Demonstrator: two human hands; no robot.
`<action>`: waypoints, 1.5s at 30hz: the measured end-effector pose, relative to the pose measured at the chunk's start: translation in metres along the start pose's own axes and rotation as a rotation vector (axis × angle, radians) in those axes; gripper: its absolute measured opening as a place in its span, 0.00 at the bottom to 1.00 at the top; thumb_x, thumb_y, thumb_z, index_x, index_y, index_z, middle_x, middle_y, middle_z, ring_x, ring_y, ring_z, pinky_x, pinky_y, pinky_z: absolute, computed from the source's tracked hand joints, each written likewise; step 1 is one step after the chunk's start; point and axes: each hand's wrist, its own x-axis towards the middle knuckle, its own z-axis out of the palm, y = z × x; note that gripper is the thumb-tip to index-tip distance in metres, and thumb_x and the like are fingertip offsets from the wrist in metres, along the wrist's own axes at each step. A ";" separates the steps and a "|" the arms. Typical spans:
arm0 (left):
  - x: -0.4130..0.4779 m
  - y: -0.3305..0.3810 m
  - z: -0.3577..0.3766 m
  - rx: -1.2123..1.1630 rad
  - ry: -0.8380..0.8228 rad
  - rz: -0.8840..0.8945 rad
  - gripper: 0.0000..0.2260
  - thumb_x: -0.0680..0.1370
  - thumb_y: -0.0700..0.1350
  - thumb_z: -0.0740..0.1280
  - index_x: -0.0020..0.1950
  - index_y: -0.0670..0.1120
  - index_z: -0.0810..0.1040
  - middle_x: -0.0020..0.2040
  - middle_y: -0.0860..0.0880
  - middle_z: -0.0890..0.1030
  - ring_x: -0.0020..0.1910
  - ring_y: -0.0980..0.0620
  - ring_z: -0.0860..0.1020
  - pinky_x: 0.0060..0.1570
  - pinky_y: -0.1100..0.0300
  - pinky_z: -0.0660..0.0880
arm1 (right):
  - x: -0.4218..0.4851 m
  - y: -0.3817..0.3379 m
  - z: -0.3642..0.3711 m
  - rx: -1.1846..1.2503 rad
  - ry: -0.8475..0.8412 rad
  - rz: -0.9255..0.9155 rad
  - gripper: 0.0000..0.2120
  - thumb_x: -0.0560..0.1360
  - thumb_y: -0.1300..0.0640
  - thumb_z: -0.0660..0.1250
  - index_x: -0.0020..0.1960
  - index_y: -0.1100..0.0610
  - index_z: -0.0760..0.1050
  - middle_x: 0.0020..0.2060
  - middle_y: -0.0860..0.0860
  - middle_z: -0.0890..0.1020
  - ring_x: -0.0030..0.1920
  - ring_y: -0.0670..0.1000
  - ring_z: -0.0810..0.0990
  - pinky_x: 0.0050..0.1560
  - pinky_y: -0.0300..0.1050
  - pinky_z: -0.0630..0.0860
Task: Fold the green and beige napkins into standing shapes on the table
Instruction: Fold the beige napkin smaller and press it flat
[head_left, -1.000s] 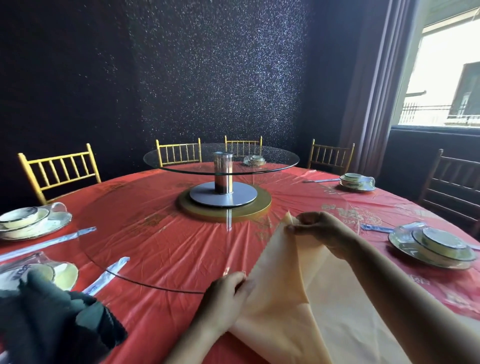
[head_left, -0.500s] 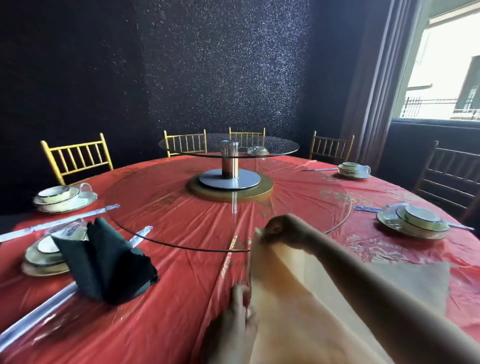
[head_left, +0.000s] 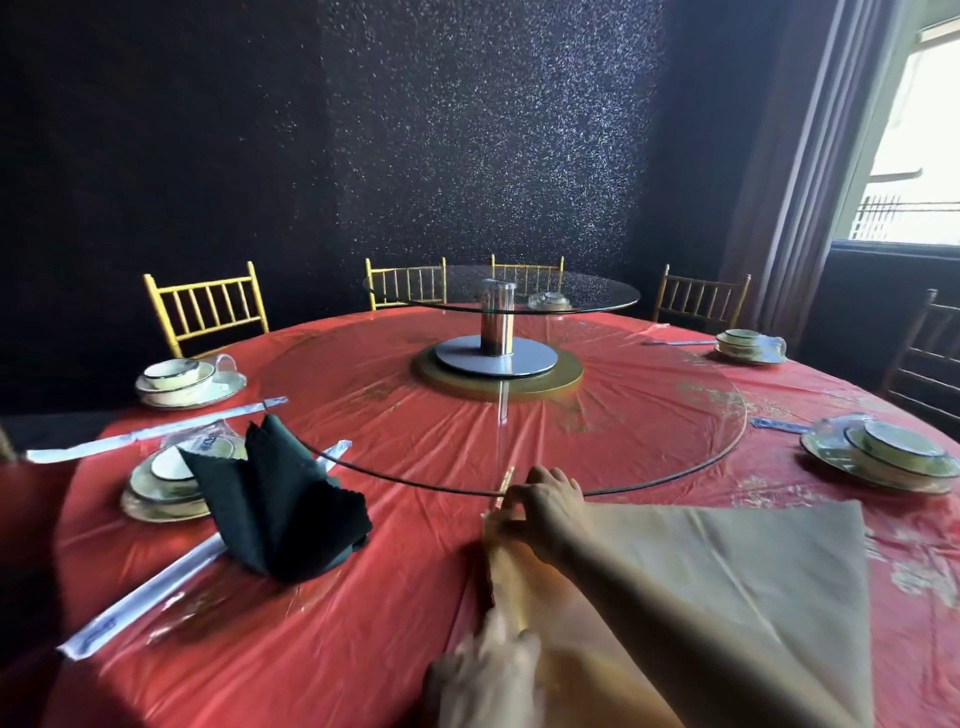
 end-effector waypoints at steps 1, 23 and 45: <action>0.001 0.000 -0.008 0.008 0.079 0.037 0.14 0.73 0.55 0.65 0.56 0.53 0.74 0.65 0.48 0.67 0.63 0.46 0.71 0.57 0.51 0.70 | 0.000 0.001 0.003 -0.014 0.007 -0.008 0.19 0.72 0.42 0.65 0.60 0.47 0.75 0.57 0.52 0.73 0.60 0.54 0.69 0.57 0.45 0.65; 0.090 -0.001 0.001 0.039 0.112 0.190 0.36 0.68 0.52 0.32 0.66 0.43 0.66 0.68 0.46 0.67 0.69 0.51 0.63 0.66 0.58 0.59 | -0.112 0.019 0.009 0.068 -0.021 -0.129 0.29 0.80 0.44 0.39 0.55 0.48 0.80 0.53 0.42 0.82 0.54 0.42 0.81 0.53 0.34 0.76; 0.102 -0.015 0.025 0.087 -0.011 0.031 0.22 0.82 0.51 0.44 0.76 0.49 0.51 0.78 0.49 0.46 0.76 0.53 0.43 0.71 0.41 0.38 | -0.119 0.014 -0.002 0.002 -0.147 -0.130 0.49 0.64 0.29 0.27 0.76 0.58 0.45 0.75 0.49 0.48 0.75 0.44 0.44 0.70 0.36 0.32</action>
